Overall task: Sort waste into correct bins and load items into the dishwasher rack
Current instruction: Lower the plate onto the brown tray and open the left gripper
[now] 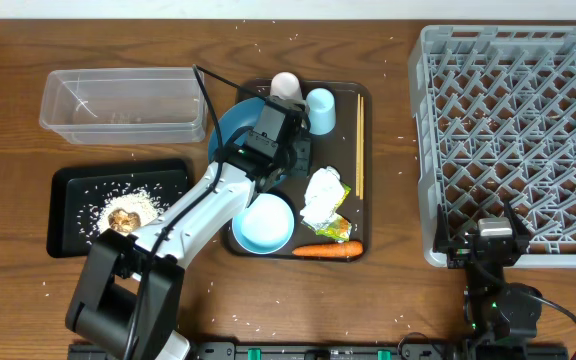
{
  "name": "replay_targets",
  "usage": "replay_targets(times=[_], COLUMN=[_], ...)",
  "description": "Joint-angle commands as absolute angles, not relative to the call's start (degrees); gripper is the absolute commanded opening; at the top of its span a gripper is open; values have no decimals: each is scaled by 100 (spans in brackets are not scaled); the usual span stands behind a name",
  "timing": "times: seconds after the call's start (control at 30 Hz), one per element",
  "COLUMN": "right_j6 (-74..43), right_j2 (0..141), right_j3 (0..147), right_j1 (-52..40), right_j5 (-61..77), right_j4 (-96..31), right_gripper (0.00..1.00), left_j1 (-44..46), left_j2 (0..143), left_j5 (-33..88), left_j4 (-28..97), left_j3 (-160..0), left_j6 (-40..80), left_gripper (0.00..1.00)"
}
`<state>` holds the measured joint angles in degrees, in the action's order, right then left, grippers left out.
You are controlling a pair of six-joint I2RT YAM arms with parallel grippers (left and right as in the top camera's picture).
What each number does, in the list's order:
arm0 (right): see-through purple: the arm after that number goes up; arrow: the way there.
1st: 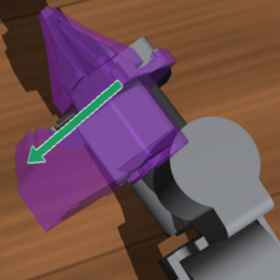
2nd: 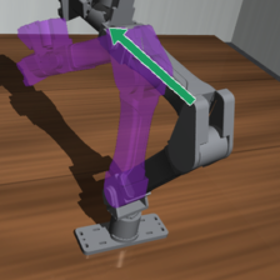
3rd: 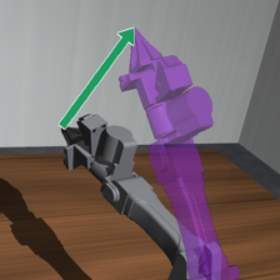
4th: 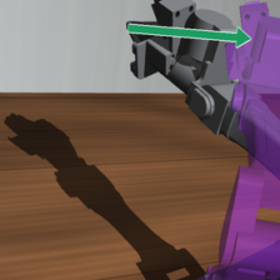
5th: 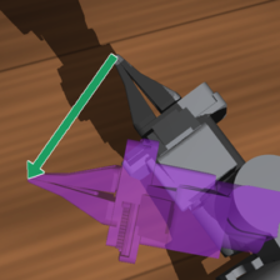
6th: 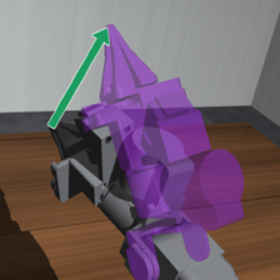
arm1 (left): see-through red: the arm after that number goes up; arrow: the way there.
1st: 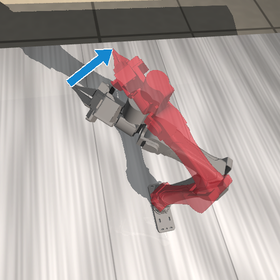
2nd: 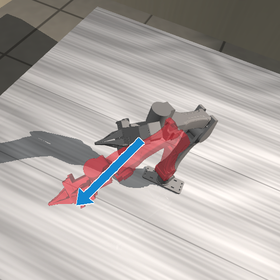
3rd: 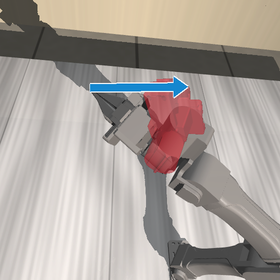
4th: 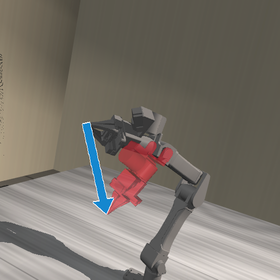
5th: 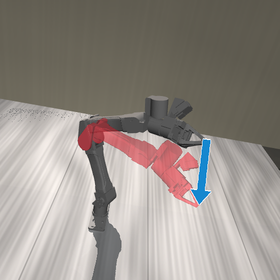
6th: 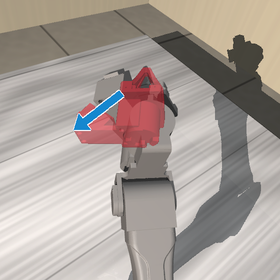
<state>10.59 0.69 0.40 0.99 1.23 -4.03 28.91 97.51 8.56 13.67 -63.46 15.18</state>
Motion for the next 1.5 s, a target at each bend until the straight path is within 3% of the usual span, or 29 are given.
replay_targets(times=[0.0,0.13,0.67,0.77,0.83,1.0,1.1,1.17,1.3,1.47], right_j6=[1035,1037,1035,1035,1035,1035,1035,1035,1035,1035], right_j2=[34,34,34,34,34,34,34,34,34,34], right_j3=[36,36,36,36,36,36,36,36,36,36], right_j1=[148,148,148,148,148,148,148,148,148,148], right_j5=[89,89,89,89,89,89,89,89,89,89], right_j4=[-429,-432,-429,-429,-429,-432,-432,-429,-429,-429], right_gripper=[99,99,99,99,99,99,99,99,99,99], left_j1=[3002,3140,3422,3422,3422,3422,3422,3437,3568,3830], left_j2=[9813,9813,9813,9767,9649,9100,8667,8444,8285,8331], left_j5=[851,851,829,834,895,904,1302,1815,2851,4060], left_j4=[1400,1400,1398,1411,1522,2165,2731,3107,3701,3863], left_j3=[-6473,-6473,-6473,-6475,-6475,-6475,-6475,-6475,-6473,-6469], left_j6=[1662,1662,1660,1662,1702,2112,2176,2176,2176,2200], left_gripper=[7,12,13,17,27,30,38,49,96,98])
